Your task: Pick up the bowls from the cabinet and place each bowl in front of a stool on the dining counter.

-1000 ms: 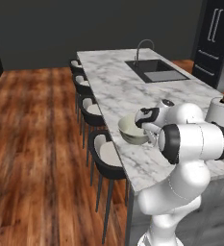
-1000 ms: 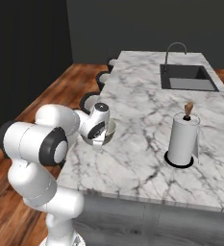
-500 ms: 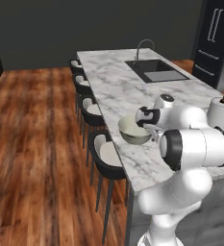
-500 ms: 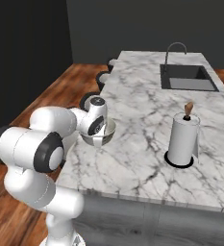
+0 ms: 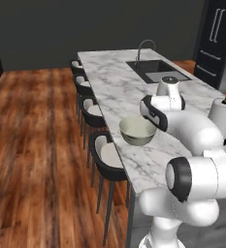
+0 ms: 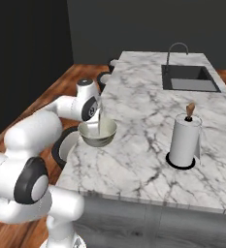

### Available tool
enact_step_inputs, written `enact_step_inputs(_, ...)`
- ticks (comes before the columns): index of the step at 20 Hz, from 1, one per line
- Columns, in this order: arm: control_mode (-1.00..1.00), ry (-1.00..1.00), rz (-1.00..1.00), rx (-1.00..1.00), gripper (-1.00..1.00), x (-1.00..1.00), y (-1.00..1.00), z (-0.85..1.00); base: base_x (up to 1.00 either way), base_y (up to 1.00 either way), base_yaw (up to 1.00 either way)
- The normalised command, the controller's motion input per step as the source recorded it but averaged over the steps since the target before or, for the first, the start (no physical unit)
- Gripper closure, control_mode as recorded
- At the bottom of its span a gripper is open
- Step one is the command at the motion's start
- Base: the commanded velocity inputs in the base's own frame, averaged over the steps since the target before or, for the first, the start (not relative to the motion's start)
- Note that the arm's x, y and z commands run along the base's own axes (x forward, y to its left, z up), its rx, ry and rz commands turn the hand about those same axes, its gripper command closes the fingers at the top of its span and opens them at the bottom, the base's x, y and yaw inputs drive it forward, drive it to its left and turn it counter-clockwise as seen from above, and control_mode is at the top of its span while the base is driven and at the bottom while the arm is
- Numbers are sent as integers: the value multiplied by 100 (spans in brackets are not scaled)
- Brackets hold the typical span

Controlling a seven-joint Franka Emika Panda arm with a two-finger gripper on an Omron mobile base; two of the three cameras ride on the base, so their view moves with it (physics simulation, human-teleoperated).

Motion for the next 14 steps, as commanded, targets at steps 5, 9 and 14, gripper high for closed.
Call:
enact_step_inputs(5, -100, -1, 6, -2, -100, -100, -9, 46, 0, 0, 0)
enact_step_inputs(9, -100, -4, 23, 0, -100, -100, 0, 48, 0, 0, 0)
enact_step_inputs(14, -100, 0, 33, 0, -100, -100, 0, 39, 0, 0, 0)
